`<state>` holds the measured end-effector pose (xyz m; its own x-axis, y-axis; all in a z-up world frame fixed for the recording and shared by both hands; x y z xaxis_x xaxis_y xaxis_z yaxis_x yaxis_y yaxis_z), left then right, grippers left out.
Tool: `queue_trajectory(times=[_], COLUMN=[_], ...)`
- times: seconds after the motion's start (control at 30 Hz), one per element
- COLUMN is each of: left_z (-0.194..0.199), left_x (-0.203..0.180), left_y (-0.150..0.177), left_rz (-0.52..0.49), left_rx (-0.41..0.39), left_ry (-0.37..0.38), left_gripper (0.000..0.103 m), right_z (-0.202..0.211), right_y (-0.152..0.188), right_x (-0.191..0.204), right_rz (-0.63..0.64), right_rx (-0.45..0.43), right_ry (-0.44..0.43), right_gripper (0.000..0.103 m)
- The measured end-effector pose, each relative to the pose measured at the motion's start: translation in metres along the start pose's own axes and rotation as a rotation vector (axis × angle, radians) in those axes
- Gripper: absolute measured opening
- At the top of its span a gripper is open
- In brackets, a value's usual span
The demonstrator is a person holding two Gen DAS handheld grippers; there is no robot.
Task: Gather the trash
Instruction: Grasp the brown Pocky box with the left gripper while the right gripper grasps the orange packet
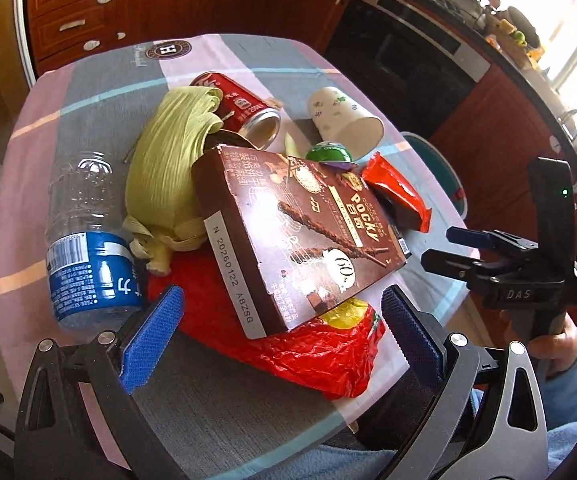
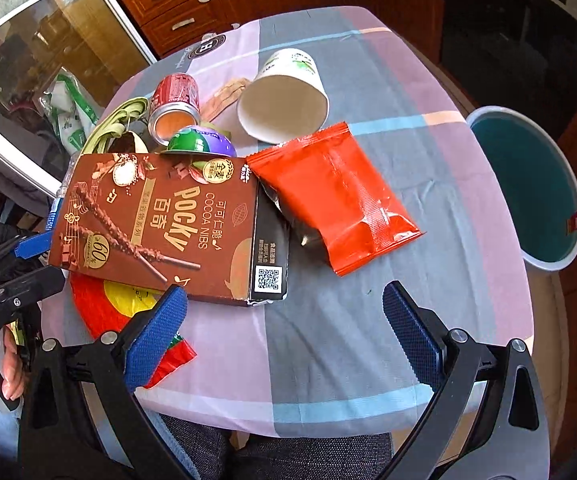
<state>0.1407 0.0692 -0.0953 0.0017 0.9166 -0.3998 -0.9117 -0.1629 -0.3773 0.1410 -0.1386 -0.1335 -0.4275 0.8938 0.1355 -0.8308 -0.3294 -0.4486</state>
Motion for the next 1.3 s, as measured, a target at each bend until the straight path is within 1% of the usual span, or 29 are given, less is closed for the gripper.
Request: queue_trajectory(times=[0.13, 0.17, 0.23, 0.27, 0.3, 0.37, 0.43, 0.5, 0.57, 0.67, 0.77, 0.83, 0.9, 0.93, 0.97, 1.0, 1.07, 1.1, 1.17, 1.23, 1.27, 1.3], left_z=[-0.007, -0.009, -0.012, -0.013, -0.014, -0.018, -0.022, -0.027, -0.031, -0.035, -0.031, -0.024, -0.012, -0.006, 0.000, 0.005, 0.011, 0.011, 0.001, -0.017, -0.022, -0.026], left_x=[-0.002, -0.002, -0.002, -0.002, -0.002, -0.002, -0.001, 0.000, 0.001, -0.004, -0.013, -0.018, -0.023, -0.025, -0.028, -0.033, -0.045, -0.053, -0.069, -0.077, -0.078, -0.078], left_y=[-0.003, -0.005, -0.007, -0.008, -0.008, -0.009, -0.010, -0.012, -0.015, -0.018, -0.016, -0.014, -0.013, -0.013, -0.012, -0.011, -0.006, -0.002, 0.009, 0.019, 0.021, 0.021], left_rz=[-0.009, -0.006, 0.007, 0.014, 0.019, 0.023, 0.028, 0.038, 0.053, 0.063, 0.043, 0.025, 0.011, 0.006, 0.001, -0.010, -0.056, -0.097, -0.182, -0.211, -0.202, -0.188], left_rx=[0.020, 0.022, 0.026, 0.030, 0.034, 0.045, 0.052, 0.059, 0.067, 0.071, 0.041, 0.012, -0.018, -0.027, -0.032, -0.032, -0.025, -0.025, -0.009, 0.034, 0.028, 0.031], left_ry=[0.035, 0.045, 0.072, 0.086, 0.097, 0.105, 0.099, 0.090, 0.090, 0.111, 0.095, 0.089, 0.089, 0.101, 0.118, 0.139, 0.167, 0.161, 0.120, 0.097, 0.095, 0.095], left_gripper=[0.099, 0.099, 0.099, 0.099, 0.099, 0.099, 0.099, 0.099, 0.099, 0.098, 0.097, 0.093, 0.080, 0.078, 0.073, 0.066, 0.062, 0.061, 0.061, 0.061, 0.058, 0.044], right_z=[-0.007, -0.008, -0.011, -0.014, -0.018, -0.021, -0.023, -0.027, -0.027, -0.026, -0.025, -0.024, -0.023, -0.023, -0.023, -0.023, -0.023, -0.023, -0.023, -0.023, -0.022, -0.021], right_y=[0.000, -0.002, -0.004, -0.005, -0.005, -0.006, -0.005, -0.001, -0.001, 0.000, 0.001, 0.003, 0.005, 0.005, 0.005, 0.005, 0.005, 0.005, 0.006, 0.006, 0.007, 0.008], right_x=[0.010, 0.013, 0.018, 0.018, 0.018, 0.018, 0.017, 0.015, 0.015, 0.017, 0.014, 0.014, 0.014, 0.013, 0.013, 0.014, 0.015, 0.016, 0.016, 0.015, 0.015, 0.015], right_rz=[-0.004, 0.006, 0.024, 0.031, 0.030, 0.022, 0.026, 0.015, 0.022, 0.038, 0.033, 0.037, 0.048, 0.050, 0.053, 0.057, 0.072, 0.078, 0.082, 0.083, 0.099, 0.103], right_rx=[0.006, 0.003, 0.005, 0.011, 0.016, 0.018, 0.016, 0.029, 0.026, 0.024, 0.020, 0.018, 0.015, 0.014, 0.013, 0.013, 0.013, 0.012, 0.009, 0.006, 0.008, 0.012], right_ry=[-0.084, -0.095, -0.107, -0.114, -0.133, -0.165, -0.187, -0.228, -0.237, -0.233, -0.251, -0.260, -0.257, -0.258, -0.257, -0.256, -0.247, -0.245, -0.248, -0.245, -0.223, -0.232], right_gripper=[0.094, 0.091, 0.083, 0.072, 0.066, 0.064, 0.064, 0.064, 0.064, 0.064, 0.064, 0.064, 0.064, 0.064, 0.064, 0.064, 0.064, 0.064, 0.064, 0.064, 0.058, 0.058])
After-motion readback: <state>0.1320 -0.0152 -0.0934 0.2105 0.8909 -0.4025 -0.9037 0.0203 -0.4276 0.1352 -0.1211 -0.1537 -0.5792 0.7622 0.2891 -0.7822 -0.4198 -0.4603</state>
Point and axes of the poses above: each gripper's, at about its wrist camera, not at the fingertips, and z roughly against the way its jaws point, x to its left, y to its underside, the point moved 4 cm from there along -z, roughly the way its jaws point, and after that the axes turned 15 degrees about z, right-handed, at the moved point
